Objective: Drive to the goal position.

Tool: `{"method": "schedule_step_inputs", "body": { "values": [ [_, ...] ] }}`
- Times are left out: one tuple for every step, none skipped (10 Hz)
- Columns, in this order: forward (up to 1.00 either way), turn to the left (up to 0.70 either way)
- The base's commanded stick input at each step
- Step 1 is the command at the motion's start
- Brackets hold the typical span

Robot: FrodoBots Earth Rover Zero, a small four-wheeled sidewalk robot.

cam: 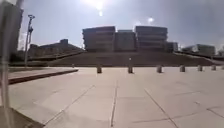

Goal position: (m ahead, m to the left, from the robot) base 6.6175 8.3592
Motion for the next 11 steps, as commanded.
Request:
{"method": "schedule_step_inputs", "body": {
  "values": [
    [0.85,0.00],
    [0.85,-0.08],
    [0.85,-0.30],
    [0.85,-0.31],
    [0.85,-0.31],
    [0.85,-0.31],
    [0.85,-0.29],
    [0.85,-0.16],
    [0.85,-0.07],
    [0.85,0.00],
    [0.85,0.00]
  ]
}}
